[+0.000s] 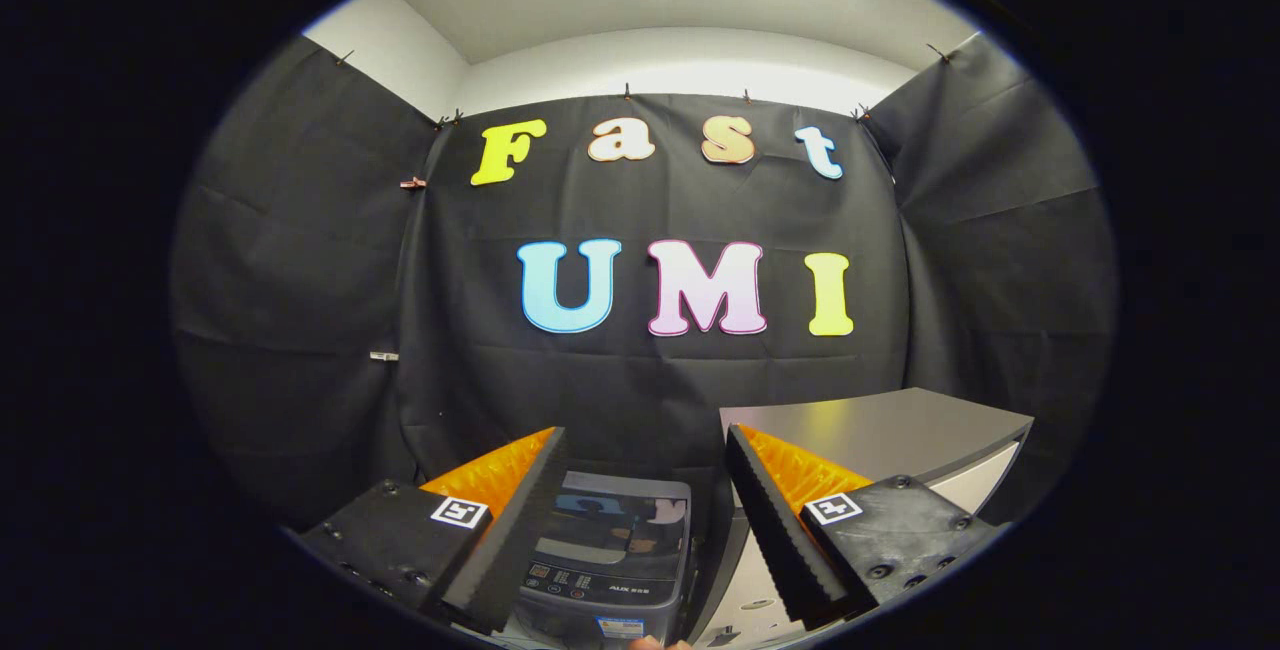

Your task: Put the clothes into the washing machine and then close the washing machine lid.

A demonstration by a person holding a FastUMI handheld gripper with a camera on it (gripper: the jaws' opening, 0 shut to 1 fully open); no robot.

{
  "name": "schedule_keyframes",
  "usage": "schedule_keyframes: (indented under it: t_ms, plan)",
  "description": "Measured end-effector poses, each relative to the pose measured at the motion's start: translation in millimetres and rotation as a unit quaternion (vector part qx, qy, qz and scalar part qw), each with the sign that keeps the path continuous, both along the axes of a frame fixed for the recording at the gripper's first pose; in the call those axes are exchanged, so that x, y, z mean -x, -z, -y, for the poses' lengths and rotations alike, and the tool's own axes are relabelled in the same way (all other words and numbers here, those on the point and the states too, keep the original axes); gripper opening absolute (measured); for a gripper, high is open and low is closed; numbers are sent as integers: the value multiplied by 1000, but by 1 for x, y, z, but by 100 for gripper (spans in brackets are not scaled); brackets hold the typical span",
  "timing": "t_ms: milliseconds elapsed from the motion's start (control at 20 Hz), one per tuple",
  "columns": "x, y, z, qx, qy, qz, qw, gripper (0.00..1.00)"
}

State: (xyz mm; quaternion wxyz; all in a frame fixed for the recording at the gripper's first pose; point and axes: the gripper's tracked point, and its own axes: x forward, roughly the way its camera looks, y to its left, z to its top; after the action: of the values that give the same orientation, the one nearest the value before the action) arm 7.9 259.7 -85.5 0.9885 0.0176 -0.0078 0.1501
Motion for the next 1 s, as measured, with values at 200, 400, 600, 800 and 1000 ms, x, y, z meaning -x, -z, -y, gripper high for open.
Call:
schedule_keyframes:
  t_ms: [200,400,600,800,1000]
  plan:
    - [1,0,-1,-1,0,1,1000,99]
    - [2,0,-3,1,-2,1,1000,99]
    - [3,0,-4,1,-2,1,1000,99]
    - [2,-1,-2,0,-1,2,1000,99]
    - [1,1,-1,-3,1,-1,1000,99]
